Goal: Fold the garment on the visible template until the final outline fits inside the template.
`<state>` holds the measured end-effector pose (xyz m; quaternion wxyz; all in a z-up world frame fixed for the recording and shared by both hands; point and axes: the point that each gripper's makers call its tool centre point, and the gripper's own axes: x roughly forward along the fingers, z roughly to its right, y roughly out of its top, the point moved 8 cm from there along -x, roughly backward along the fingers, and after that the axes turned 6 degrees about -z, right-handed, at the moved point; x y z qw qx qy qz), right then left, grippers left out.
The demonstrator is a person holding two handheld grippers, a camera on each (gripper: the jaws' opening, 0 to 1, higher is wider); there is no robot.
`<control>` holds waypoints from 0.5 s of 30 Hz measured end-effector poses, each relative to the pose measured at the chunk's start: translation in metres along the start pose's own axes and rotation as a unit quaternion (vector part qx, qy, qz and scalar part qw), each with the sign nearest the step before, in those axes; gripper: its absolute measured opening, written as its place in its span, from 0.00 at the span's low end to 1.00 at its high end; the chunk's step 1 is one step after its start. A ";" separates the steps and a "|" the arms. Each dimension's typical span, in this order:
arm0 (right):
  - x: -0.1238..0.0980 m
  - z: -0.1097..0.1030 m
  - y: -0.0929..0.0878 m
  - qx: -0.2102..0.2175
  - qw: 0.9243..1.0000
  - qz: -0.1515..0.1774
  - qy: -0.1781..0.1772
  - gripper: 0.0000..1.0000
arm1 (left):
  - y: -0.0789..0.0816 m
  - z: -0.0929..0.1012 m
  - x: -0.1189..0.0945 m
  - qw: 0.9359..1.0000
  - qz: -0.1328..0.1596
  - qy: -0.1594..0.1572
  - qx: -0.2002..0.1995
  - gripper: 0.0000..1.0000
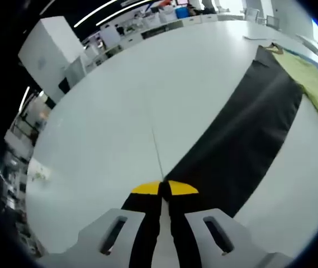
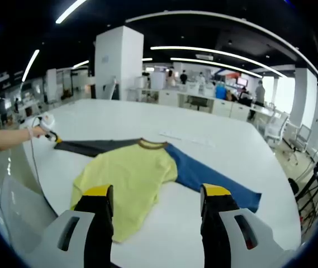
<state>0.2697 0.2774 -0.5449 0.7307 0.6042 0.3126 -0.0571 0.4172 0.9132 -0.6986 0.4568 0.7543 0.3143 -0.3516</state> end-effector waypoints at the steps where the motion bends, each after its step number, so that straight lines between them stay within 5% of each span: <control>1: 0.000 0.000 0.000 0.001 1.000 0.000 -0.001 0.64 | 0.000 0.000 0.000 1.000 -0.001 0.000 0.003 0.01; 7: -0.001 0.002 -0.001 0.002 1.000 -0.002 -0.003 0.64 | 0.004 -0.001 -0.003 1.000 -0.002 0.019 0.024 0.11; 15: 0.002 0.002 0.002 0.000 1.000 0.002 0.001 0.64 | 0.018 0.008 -0.009 1.000 0.011 -0.021 0.004 0.19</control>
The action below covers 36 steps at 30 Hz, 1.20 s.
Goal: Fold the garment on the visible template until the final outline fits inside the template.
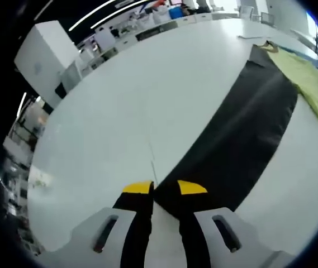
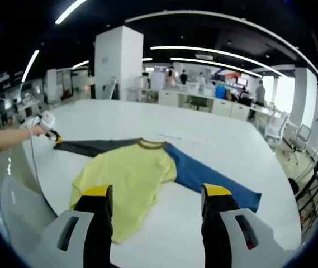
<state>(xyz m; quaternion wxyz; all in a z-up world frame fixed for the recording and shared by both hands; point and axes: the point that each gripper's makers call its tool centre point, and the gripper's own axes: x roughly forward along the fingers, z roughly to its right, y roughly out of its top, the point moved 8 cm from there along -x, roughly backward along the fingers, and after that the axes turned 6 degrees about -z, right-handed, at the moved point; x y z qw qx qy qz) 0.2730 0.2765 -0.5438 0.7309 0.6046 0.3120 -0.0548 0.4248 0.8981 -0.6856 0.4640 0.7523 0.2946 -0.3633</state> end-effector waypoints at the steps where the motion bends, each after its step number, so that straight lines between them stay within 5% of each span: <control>1: 0.000 0.000 0.000 0.000 1.000 0.000 0.000 0.64 | 0.003 0.001 -0.002 1.000 0.006 -0.003 -0.001 0.21; 9: 0.001 0.000 -0.001 -0.001 1.000 0.002 0.003 0.67 | 0.017 0.009 -0.017 1.000 0.023 -0.010 0.015 0.31; 13: -0.001 0.001 -0.002 -0.001 1.000 0.004 0.003 0.68 | 0.018 0.006 -0.018 0.999 0.031 -0.008 0.002 0.44; 17: -0.002 0.002 -0.003 0.002 1.000 0.005 0.002 0.69 | 0.013 0.006 -0.019 1.000 0.021 0.001 0.011 0.47; 27: 0.002 -0.002 -0.007 0.002 1.000 0.000 0.004 0.73 | 0.014 0.018 -0.037 0.998 0.045 -0.037 -0.014 0.62; 36: 0.002 0.000 -0.011 0.002 1.000 -0.007 0.004 0.88 | 0.029 0.042 -0.055 0.994 0.078 -0.075 0.013 0.78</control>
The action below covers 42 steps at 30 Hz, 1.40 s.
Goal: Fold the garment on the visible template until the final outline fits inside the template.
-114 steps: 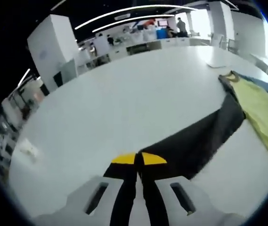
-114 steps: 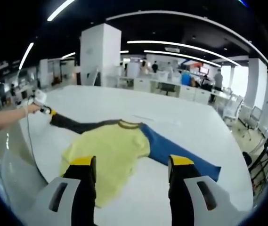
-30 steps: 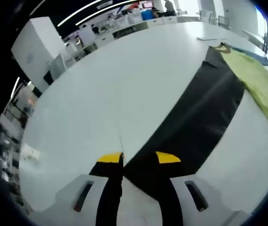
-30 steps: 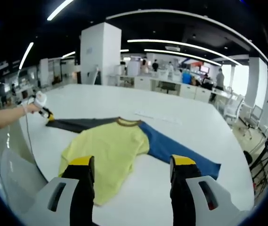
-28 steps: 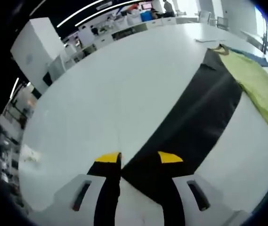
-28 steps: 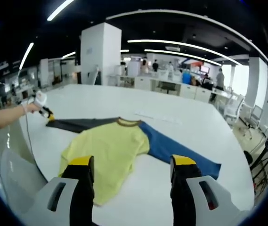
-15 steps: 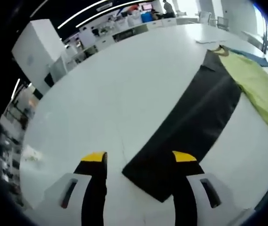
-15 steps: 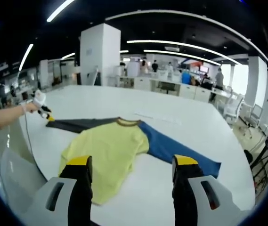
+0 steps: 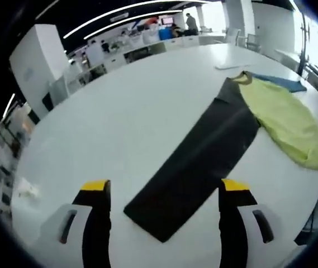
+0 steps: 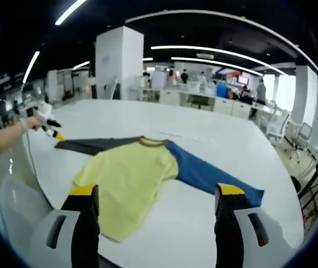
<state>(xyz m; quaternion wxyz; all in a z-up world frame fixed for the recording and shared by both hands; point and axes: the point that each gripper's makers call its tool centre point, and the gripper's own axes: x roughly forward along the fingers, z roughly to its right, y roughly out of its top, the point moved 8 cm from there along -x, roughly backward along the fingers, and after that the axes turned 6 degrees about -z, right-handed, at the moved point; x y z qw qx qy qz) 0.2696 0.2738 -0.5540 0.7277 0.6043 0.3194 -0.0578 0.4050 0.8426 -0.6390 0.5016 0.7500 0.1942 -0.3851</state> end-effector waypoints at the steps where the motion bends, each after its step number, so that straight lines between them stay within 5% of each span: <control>1: 0.000 0.001 -0.001 -0.002 1.000 -0.001 -0.003 0.89 | 0.002 0.002 0.000 1.000 0.003 -0.001 0.003 0.79; 8: -0.001 0.001 -0.006 -0.008 1.000 -0.017 0.005 1.00 | 0.009 0.016 0.001 0.999 0.012 -0.039 0.006 0.87; 11: -0.001 0.002 -0.008 -0.008 1.000 -0.021 0.006 1.00 | 0.016 0.023 -0.001 0.997 0.035 -0.057 0.041 0.94; 15: -0.002 0.000 -0.010 -0.010 0.999 -0.029 0.013 1.00 | 0.020 0.029 -0.003 0.995 0.049 -0.082 0.024 0.99; 26: -0.005 -0.001 -0.010 -0.008 1.000 -0.025 0.015 1.00 | 0.018 0.037 -0.007 0.994 0.037 -0.099 0.026 0.99; 30: -0.005 -0.001 -0.011 -0.010 0.999 -0.028 0.014 1.00 | 0.019 0.045 -0.014 0.992 0.048 -0.117 0.026 0.99; 42: -0.003 -0.003 -0.007 -0.017 0.999 -0.025 0.026 1.00 | 0.022 0.046 -0.029 0.991 0.073 -0.106 0.020 1.00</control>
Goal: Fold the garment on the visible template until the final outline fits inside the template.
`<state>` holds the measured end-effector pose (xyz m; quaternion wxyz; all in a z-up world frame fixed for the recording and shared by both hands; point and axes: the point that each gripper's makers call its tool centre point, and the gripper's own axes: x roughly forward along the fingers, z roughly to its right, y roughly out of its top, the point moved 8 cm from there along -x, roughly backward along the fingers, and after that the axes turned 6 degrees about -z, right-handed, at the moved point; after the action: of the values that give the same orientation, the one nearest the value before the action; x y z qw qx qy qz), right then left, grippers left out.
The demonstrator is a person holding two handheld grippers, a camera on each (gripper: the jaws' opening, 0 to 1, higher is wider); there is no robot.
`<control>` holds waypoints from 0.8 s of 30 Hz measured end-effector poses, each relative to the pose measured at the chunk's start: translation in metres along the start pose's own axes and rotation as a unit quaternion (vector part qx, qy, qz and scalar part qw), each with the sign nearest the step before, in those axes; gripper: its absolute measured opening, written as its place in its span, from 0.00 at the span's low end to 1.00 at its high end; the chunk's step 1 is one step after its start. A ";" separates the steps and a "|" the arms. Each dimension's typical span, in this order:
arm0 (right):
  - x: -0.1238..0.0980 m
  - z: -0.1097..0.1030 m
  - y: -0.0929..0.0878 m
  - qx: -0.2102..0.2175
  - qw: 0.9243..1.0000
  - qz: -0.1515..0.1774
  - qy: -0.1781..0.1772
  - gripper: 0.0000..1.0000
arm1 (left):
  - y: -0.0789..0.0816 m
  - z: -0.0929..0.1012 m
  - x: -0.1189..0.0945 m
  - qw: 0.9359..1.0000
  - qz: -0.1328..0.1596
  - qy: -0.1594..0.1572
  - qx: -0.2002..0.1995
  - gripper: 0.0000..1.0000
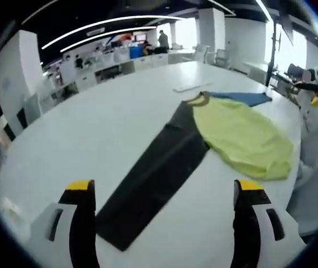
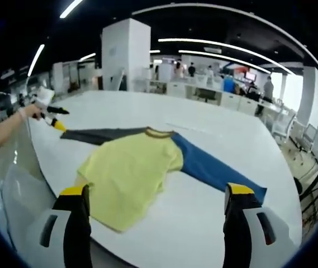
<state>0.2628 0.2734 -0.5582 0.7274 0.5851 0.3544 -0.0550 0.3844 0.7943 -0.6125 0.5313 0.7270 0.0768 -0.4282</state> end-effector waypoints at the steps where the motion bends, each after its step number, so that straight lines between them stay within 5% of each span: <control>1: 0.000 0.000 0.000 -0.001 1.000 0.001 0.000 1.00 | 0.000 0.001 -0.001 1.000 0.000 -0.001 -0.002 1.00; 24: -0.007 0.009 -0.001 -0.007 1.000 0.024 0.007 1.00 | 0.010 0.037 -0.026 0.999 0.038 -0.018 -0.019 1.00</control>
<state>0.2614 0.2623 -0.5541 0.7301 0.5888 0.3454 -0.0307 0.3538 0.7680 -0.5894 0.5625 0.7111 0.0472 -0.4192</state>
